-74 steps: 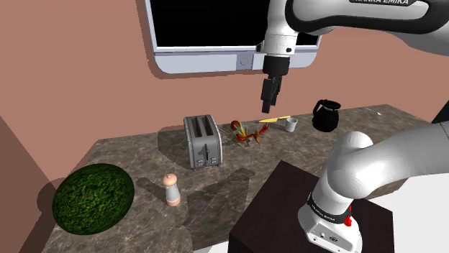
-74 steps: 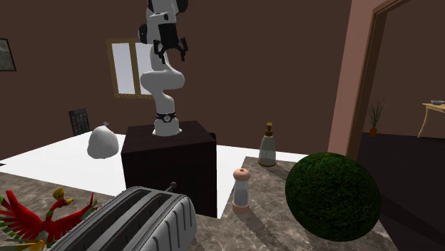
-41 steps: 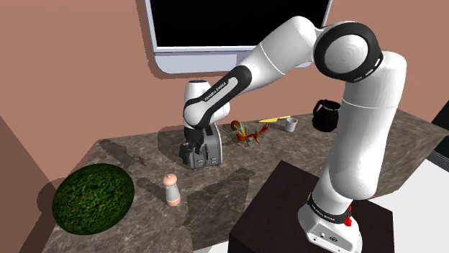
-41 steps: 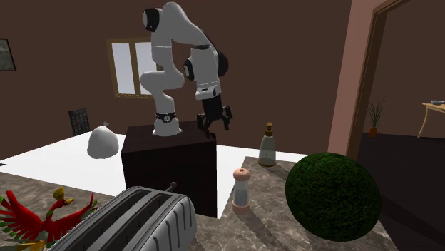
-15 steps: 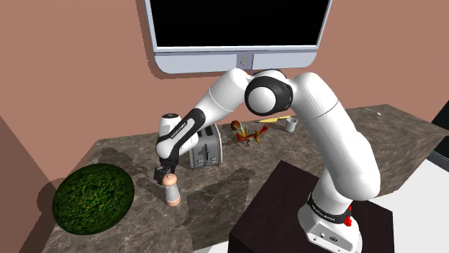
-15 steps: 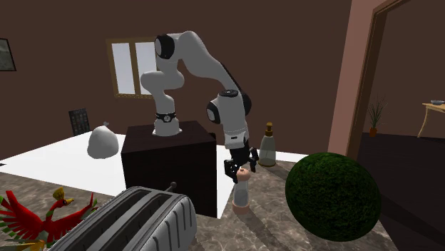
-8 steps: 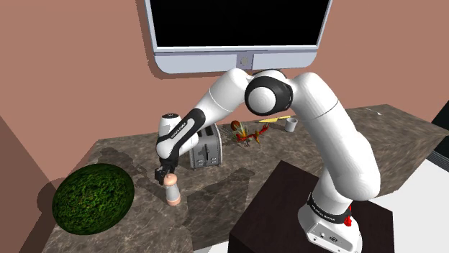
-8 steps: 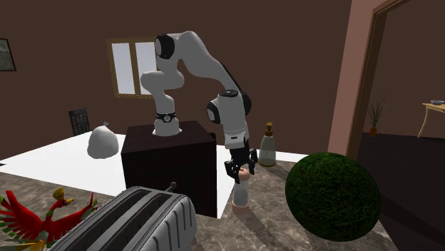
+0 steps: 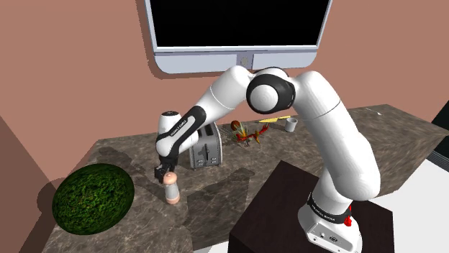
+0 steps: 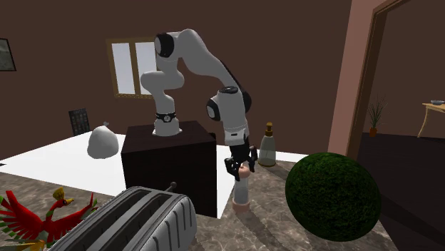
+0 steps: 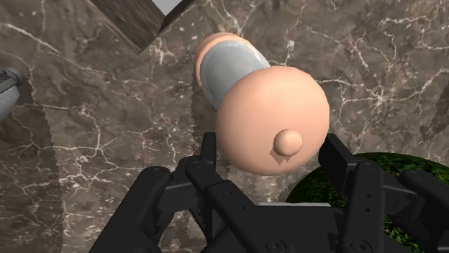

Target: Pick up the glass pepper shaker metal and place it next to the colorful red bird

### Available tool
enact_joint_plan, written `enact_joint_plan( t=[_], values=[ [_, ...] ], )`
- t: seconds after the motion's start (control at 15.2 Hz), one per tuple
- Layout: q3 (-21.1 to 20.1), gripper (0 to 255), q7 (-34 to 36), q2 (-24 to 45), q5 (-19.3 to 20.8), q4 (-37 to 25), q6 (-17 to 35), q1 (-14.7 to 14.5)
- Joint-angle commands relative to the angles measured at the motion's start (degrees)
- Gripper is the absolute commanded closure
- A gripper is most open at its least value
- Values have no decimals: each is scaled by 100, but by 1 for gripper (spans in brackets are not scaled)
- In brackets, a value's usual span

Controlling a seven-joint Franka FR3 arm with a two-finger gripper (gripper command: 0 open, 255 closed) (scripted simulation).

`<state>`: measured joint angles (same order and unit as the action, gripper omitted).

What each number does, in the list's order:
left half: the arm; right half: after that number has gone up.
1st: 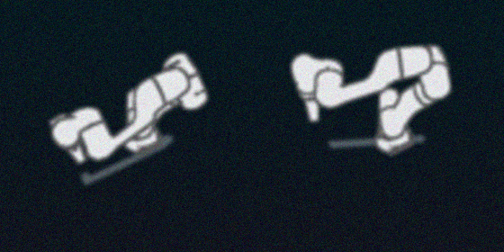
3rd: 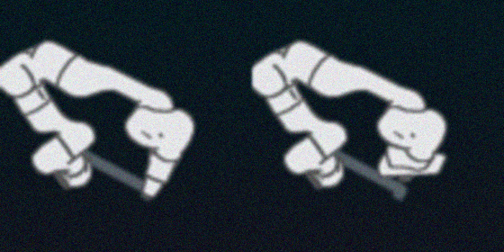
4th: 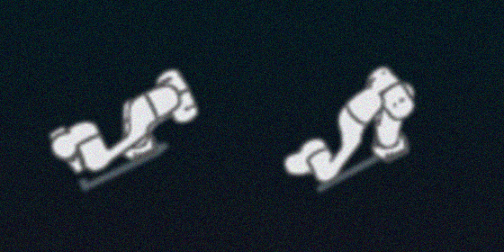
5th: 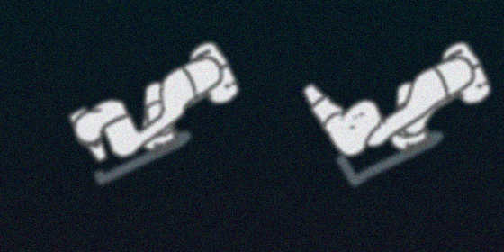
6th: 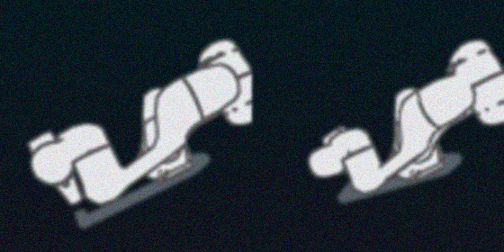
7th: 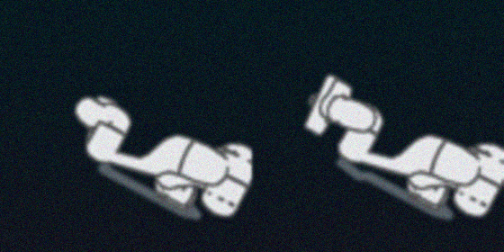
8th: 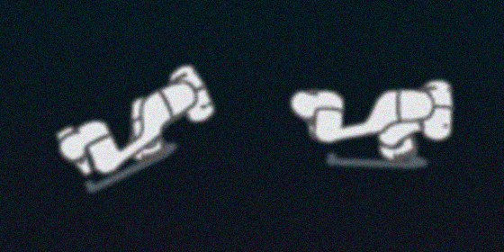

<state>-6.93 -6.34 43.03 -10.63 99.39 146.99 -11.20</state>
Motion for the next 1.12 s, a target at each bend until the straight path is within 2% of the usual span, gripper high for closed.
enact_joint_plan(
  t=[0.0,1.06],
  values=[
    [3,255,18,-114,3,30,-82,1],
    [21,255,181,-1012,38,136,-864,11]
  ],
)
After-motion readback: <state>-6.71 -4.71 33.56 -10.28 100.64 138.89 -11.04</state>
